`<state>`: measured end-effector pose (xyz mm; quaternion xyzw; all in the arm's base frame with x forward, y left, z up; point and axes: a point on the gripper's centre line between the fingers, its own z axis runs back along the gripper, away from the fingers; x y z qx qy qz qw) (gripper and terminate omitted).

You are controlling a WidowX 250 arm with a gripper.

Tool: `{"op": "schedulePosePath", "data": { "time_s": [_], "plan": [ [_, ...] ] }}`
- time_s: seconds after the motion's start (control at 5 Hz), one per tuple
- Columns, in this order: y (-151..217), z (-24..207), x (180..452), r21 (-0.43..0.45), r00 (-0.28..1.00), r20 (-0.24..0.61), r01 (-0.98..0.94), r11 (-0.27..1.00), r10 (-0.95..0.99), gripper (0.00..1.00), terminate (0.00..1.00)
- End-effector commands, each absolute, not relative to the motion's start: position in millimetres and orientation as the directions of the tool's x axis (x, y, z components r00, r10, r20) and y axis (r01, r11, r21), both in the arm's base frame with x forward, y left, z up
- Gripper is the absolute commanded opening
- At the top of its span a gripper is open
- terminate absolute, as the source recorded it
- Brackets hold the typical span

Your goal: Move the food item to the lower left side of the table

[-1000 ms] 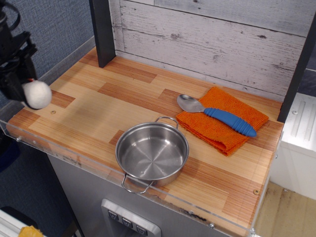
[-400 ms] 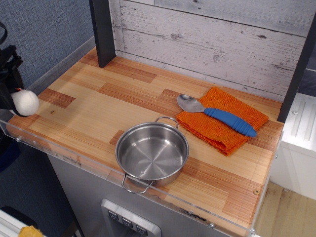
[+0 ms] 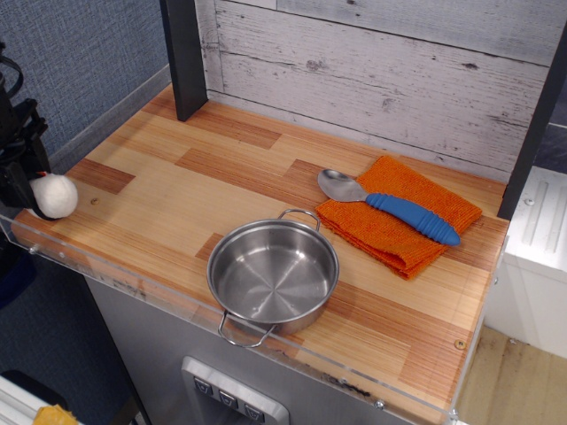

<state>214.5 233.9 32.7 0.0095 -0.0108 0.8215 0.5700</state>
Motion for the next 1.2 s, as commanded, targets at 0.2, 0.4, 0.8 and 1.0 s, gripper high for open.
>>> {"op": "schedulePosePath", "data": {
  "time_s": [0.2,0.4,0.8,1.0],
  "plan": [
    [229.6,43.4,205.7,0.011,-0.409,0.042,-0.912,-0.410,0.912,1.00,0.00],
    [228.4,48.2,204.8,0.002,-0.413,0.024,-0.911,-0.413,0.910,1.00,0.00],
    [214.4,83.3,217.1,-0.071,-0.376,-0.006,-0.924,-0.376,0.926,1.00,0.00],
    [200.5,108.1,218.3,-0.109,-0.354,-0.015,-0.929,-0.353,0.935,1.00,0.00]
  ]
}}
